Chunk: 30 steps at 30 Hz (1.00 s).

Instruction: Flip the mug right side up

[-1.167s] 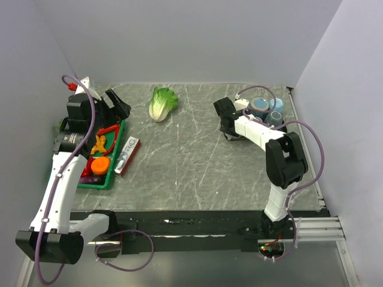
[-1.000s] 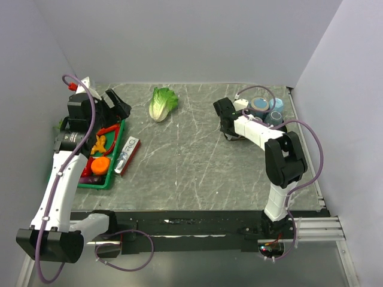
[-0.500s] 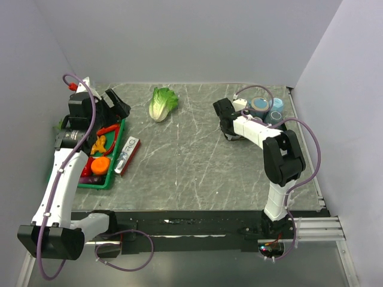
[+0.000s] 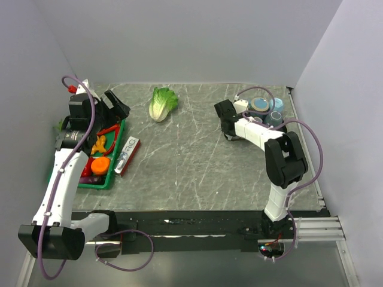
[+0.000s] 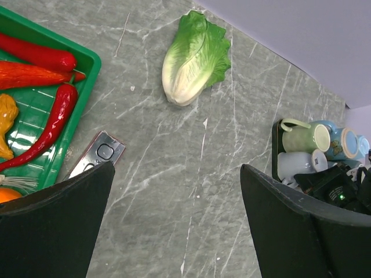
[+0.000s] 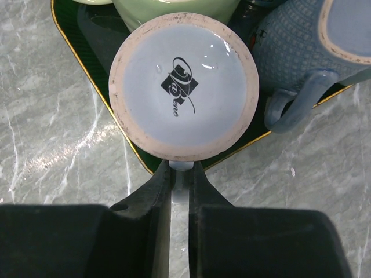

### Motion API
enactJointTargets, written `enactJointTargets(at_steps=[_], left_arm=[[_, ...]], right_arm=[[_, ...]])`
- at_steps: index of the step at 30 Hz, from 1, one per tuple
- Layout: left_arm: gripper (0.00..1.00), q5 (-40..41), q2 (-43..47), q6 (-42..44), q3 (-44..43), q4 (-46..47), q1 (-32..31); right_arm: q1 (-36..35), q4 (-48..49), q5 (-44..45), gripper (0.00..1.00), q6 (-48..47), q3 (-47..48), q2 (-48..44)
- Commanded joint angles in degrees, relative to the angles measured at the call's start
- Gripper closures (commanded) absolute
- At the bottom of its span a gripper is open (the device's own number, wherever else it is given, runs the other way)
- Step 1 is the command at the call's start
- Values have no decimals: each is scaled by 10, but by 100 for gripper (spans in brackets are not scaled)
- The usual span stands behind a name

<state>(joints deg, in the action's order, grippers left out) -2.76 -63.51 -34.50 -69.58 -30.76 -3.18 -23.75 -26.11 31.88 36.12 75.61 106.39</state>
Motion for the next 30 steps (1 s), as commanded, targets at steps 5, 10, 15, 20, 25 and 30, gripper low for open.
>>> enactJointTargets(at_steps=[5, 10, 15, 20, 25, 30], left_arm=[[4, 26, 48, -50, 31, 19, 4], [4, 53, 84, -79, 71, 49, 5], [4, -2, 67, -66, 52, 31, 8], [4, -229, 61, -53, 58, 94, 8], [4, -398, 90, -232, 165, 303, 1], [4, -414, 107, -384, 223, 474, -42]], right_arm=[[9, -5, -41, 100, 23, -6, -136], [12, -20, -95, 100, 34, -9, -202], [12, -2, -240, 100, 29, -14, -291], [11, 59, -383, 100, 71, -47, -373], [6, 213, -524, 100, 159, -106, -420], [-13, 301, -546, 100, 207, -115, -435]])
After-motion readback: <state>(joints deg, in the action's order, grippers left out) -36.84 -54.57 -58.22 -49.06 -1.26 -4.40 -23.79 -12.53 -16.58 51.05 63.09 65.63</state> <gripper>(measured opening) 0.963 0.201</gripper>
